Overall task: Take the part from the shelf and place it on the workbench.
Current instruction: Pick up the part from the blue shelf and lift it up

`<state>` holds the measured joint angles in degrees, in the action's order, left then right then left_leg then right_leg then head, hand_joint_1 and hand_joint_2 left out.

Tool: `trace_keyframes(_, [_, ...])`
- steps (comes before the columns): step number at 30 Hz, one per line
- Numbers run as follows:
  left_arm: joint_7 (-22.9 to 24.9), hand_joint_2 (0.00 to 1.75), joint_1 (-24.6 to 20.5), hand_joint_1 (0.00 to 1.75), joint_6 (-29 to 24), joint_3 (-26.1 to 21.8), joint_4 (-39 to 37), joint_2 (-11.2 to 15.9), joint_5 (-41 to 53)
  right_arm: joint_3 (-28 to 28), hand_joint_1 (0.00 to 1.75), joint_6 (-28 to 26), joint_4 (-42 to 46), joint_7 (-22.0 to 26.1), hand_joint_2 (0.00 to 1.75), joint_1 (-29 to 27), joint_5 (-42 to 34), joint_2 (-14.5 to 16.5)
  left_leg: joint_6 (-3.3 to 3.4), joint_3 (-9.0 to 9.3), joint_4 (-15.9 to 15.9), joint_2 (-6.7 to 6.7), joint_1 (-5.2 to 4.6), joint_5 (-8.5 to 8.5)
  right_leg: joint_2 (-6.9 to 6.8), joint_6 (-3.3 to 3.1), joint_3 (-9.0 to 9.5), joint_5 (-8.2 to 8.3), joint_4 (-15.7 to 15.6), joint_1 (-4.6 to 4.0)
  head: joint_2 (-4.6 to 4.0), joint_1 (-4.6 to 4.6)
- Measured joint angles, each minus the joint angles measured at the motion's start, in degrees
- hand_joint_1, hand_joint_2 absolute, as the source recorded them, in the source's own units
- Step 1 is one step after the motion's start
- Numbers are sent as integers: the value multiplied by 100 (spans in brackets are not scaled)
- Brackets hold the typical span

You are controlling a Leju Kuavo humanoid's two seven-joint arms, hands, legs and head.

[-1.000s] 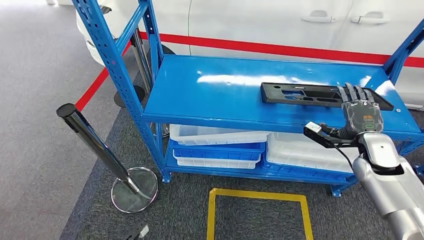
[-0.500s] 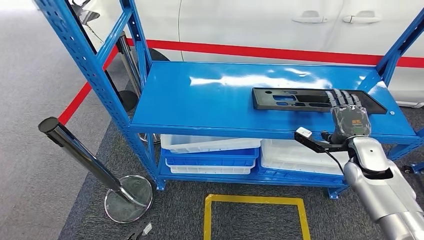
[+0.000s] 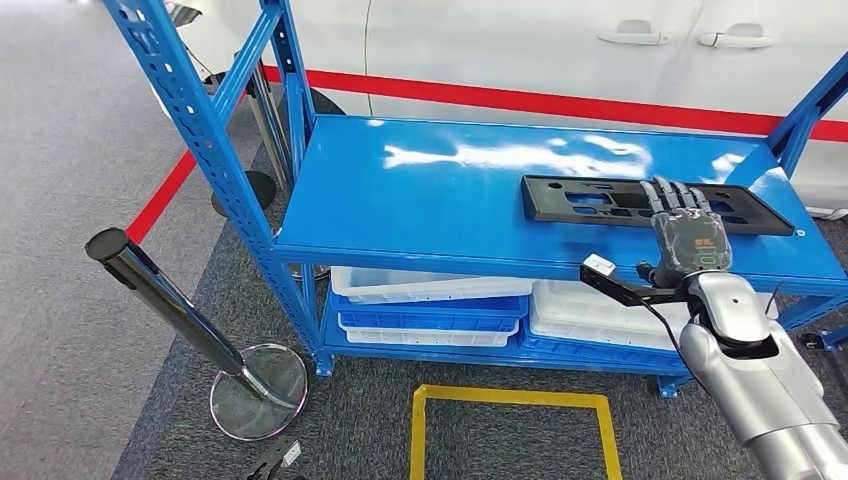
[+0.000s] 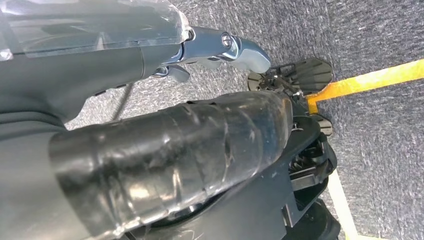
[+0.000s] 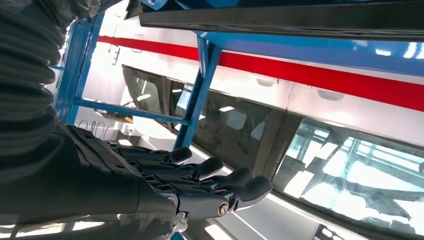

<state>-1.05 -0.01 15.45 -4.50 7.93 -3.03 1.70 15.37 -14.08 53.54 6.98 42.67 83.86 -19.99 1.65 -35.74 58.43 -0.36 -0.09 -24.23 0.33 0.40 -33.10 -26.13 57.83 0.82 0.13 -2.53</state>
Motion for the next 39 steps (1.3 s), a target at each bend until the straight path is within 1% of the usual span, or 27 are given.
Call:
trace_keyframes(1, [9,0,-1,0,0,0,0,1,2,4,0,4,1,-1,175,-5,-1,3,9,0,1,0,-3,-1,0,37,1,1,-3,4,0,-1])
trace_keyframes(2, [15,0,-2,0,0,0,0,1,3,8,0,8,1,-2,175,-11,-2,5,16,0,2,0,-5,-2,0,57,1,1,-3,6,0,-1])
trace_keyframes(3, [21,0,-2,0,0,0,0,2,4,13,0,12,1,-3,175,-16,-3,7,19,0,3,0,-6,-1,-1,63,1,1,-3,7,0,-1])
trace_keyframes(18, [56,0,-5,0,9,0,2,-1,30,60,0,60,-2,-9,175,-49,-51,68,19,5,3,2,12,4,0,63,-9,-2,22,-11,0,-3])
trace_keyframes(21, [57,0,-9,0,10,0,2,1,37,61,0,62,-2,-10,175,-50,-57,93,74,1,10,0,-17,-9,1,110,3,11,-14,19,0,-5])
trace_keyframes(23, [57,0,-11,0,10,0,5,-3,40,64,0,63,-2,-13,175,-51,-61,110,131,61,-89,11,15,28,-2,143,3,-21,16,21,0,-1])
trace_keyframes(24, [56,0,-14,0,11,0,9,-7,42,66,0,63,-3,-15,175,-49,-62,114,155,98,-149,17,34,54,-3,147,-46,-105,137,18,0,2])
trace_keyframes(25, [56,0,-18,0,11,0,14,-11,44,67,0,63,-7,-17,175,-51,-63,116,175,129,-193,24,52,76,-5,150,-160,-249,385,20,0,6])
trace_keyframes(27, [55,0,-24,0,12,0,24,-16,49,68,0,65,-21,-23,175,-73,-64,120,189,136,-199,27,49,78,-5,164,-533,-598,1130,37,0,7])
trace_keyframes(28, [55,0,-22,0,13,0,26,-16,53,69,0,66,-32,-26,175,-96,-64,121,184,133,-188,25,51,71,-7,179,-703,-693,1445,52,0,7])
trace_keyframes(29, [55,0,-20,0,14,0,28,-17,57,72,0,66,-43,-27,175,-118,-65,123,171,131,-171,22,56,58,-9,194,-784,-672,1567,71,0,7])
trace_keyframes(30, [55,0,-18,0,15,0,30,-21,59,73,0,66,-51,-27,175,-131,-65,125,151,130,-146,19,66,39,-14,209,-759,-548,1476,90,0,7])
trace_keyframes(31, [55,0,-17,0,16,0,31,-26,61,75,0,66,-56,-27,175,-134,-65,127,122,129,-109,15,80,13,-22,223,-623,-344,1174,112,0,8])
trace_keyframes(32, [54,0,-17,0,16,0,32,-28,62,76,0,66,-60,-27,175,-132,-66,130,79,124,-62,10,91,-22,-29,239,-444,-177,796,127,0,9])
trace_keyframes(33, [53,0,-19,0,17,0,32,-30,62,76,0,67,-63,-27,175,-127,-66,135,33,114,-9,6,91,-58,-27,241,-295,-57,475,127,0,11])
trace_keyframes(34, [51,0,-20,0,17,0,33,-28,64,78,0,68,-67,-27,175,-128,-67,140,-14,103,29,2,87,-84,-20,224,-197,2,264,120,0,5])
trace_keyframes(35, [48,0,-19,0,19,0,34,-26,68,80,0,69,-73,-27,175,-133,-67,145,-56,92,49,-2,76,-99,-8,195,-170,-6,196,105,0,-3])
trace_keyframes(37, [39,0,-15,0,23,1,35,-25,79,85,0,72,-79,-27,175,-142,-67,151,-113,89,45,-3,76,-101,12,105,-184,6,204,93,0,-23])
trace_keyframes(38, [34,0,-13,0,25,1,35,-25,84,86,0,73,-80,-27,175,-141,-67,156,-139,77,76,-1,85,-132,11,61,-179,11,195,96,0,-25])
trace_keyframes(39, [30,0,-14,0,27,2,35,-27,87,87,0,72,-80,-27,175,-136,-67,160,-162,26,194,3,96,-216,9,17,-170,16,181,100,0,-34])
